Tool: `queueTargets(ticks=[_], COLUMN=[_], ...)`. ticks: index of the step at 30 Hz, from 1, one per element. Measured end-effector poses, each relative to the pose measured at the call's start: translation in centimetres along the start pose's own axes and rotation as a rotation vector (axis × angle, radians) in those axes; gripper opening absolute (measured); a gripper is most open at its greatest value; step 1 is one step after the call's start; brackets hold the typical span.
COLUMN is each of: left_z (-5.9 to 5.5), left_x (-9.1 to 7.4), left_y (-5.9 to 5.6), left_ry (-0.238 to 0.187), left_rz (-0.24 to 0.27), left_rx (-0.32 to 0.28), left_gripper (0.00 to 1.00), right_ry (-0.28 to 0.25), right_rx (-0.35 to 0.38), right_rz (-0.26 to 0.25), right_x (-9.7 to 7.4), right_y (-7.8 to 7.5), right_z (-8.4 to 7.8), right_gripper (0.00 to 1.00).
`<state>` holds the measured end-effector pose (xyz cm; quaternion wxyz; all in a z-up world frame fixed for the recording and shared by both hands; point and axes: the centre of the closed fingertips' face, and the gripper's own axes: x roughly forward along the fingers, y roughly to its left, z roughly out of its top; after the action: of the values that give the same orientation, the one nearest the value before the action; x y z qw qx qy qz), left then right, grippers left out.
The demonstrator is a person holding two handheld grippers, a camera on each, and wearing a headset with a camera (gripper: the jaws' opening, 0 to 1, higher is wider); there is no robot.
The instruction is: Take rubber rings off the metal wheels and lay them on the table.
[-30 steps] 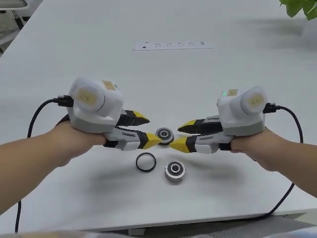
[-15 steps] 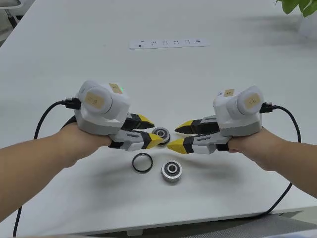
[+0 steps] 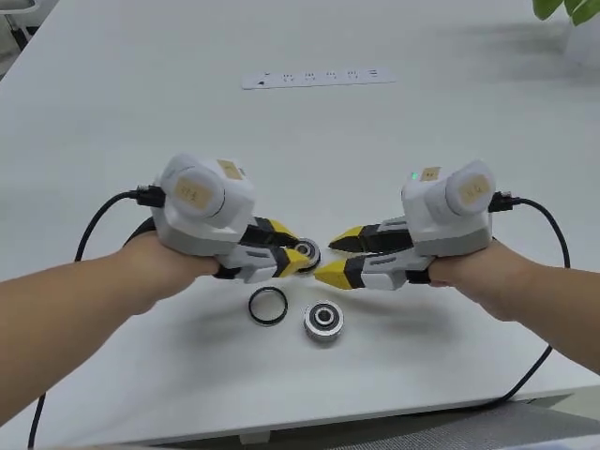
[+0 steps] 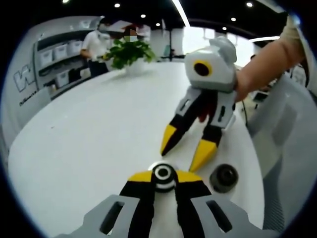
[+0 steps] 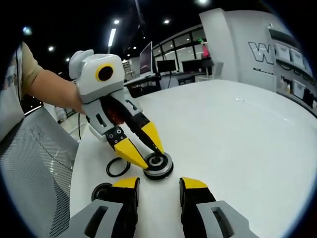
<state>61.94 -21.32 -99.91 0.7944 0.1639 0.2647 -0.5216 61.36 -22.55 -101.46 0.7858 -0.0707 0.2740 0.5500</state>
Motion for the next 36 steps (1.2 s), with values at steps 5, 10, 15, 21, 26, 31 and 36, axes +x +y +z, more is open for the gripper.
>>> queueTargets(ticks=[5, 10, 15, 21, 26, 31, 36], left_z=[0.0, 0.0, 0.2, 0.2, 0.2, 0.2, 0.2], left_x=[0.1, 0.2, 0.3, 0.3, 0.3, 0.3, 0.3], left_y=[0.3, 0.5, 0.4, 0.4, 0.4, 0.3, 0.3], left_ry=[-0.001, -0.002, -0.004, -0.007, -0.010, -0.013, -0.012], left_rz=[0.017, 0.027, 0.036, 0.045, 0.051, 0.051, 0.054], left_rx=[0.015, 0.014, 0.007, 0.000, -0.004, -0.006, -0.007], left_gripper=[0.14, 0.14, 0.14, 0.13, 0.13, 0.13, 0.13], right_ry=[-0.003, -0.011, -0.012, 0.004, -0.005, 0.000, 0.004], right_rx=[-0.003, -0.008, -0.019, -0.039, -0.036, -0.034, -0.045], right_rz=[0.001, 0.000, -0.003, -0.006, -0.018, -0.016, -0.014], right_x=[0.2, 0.6, 1.2, 1.7, 1.6, 1.4, 1.1], right_y=[0.1, 0.2, 0.3, 0.5, 0.2, 0.3, 0.6], right_z=[0.1, 0.5, 0.8, 0.6, 0.8, 0.5, 0.4], right_gripper=[0.30, 0.30, 0.30, 0.29, 0.25, 0.23, 0.20])
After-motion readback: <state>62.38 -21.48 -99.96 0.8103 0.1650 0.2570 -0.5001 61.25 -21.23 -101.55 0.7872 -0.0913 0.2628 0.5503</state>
